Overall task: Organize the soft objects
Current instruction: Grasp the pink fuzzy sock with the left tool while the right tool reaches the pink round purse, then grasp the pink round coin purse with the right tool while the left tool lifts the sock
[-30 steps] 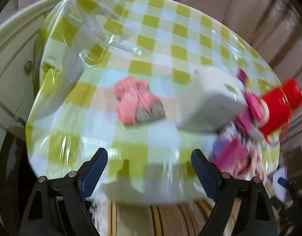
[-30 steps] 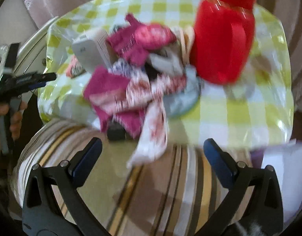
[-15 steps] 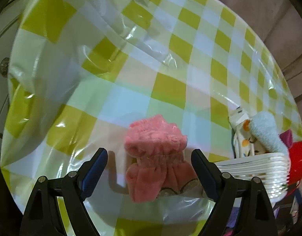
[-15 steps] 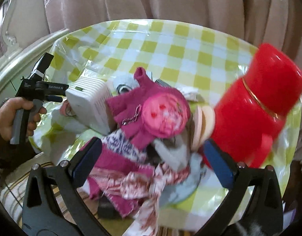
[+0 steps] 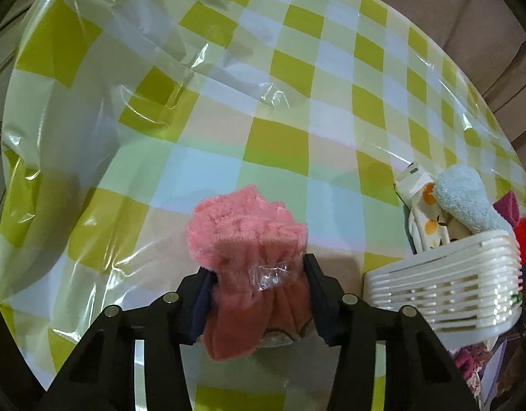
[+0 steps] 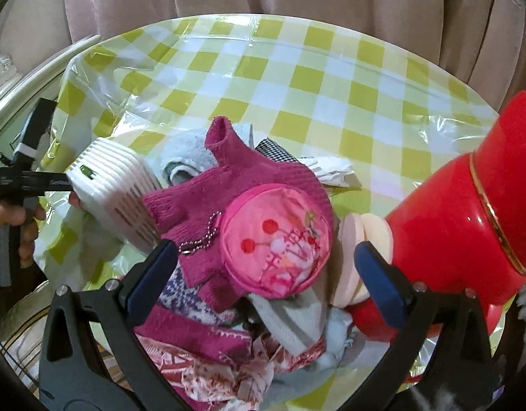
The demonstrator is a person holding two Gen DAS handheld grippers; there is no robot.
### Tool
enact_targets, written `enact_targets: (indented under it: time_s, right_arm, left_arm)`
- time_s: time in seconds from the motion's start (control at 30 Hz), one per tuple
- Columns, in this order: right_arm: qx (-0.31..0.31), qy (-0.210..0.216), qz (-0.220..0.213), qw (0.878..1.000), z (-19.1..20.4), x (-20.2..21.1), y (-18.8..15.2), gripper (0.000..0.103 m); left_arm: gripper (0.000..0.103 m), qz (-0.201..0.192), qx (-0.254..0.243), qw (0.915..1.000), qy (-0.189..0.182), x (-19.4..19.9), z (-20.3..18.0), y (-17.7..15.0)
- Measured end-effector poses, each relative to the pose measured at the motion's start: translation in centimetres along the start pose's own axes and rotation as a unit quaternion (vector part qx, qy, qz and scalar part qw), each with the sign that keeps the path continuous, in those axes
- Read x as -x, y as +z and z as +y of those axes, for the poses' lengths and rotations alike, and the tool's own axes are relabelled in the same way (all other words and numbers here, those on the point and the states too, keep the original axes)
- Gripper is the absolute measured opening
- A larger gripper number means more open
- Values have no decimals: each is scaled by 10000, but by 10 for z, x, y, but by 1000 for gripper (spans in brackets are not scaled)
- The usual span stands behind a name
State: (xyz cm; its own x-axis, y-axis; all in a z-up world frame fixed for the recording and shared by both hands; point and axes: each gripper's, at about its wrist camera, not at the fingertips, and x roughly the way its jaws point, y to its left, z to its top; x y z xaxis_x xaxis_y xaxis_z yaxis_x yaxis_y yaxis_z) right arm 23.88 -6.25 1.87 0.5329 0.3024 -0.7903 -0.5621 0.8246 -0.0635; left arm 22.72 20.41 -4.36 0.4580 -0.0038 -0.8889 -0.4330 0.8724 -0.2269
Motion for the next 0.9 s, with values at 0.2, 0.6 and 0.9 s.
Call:
enact_targets:
  time_s: [0.2, 0.6, 0.9]
  right_arm:
    - [-1, -120, 20, 9999, -1, -10, 5, 99]
    - [445, -423, 42, 9981, 12, -13, 7, 73]
    - [109, -1, 100, 9999, 7, -7, -3, 48]
  left_arm:
    - [50, -93, 98, 9998, -126, 14, 6, -6]
    - [50, -424, 331, 9977, -412, 72, 24, -32]
    - [50, -450, 412, 9962, -630, 83, 20, -50]
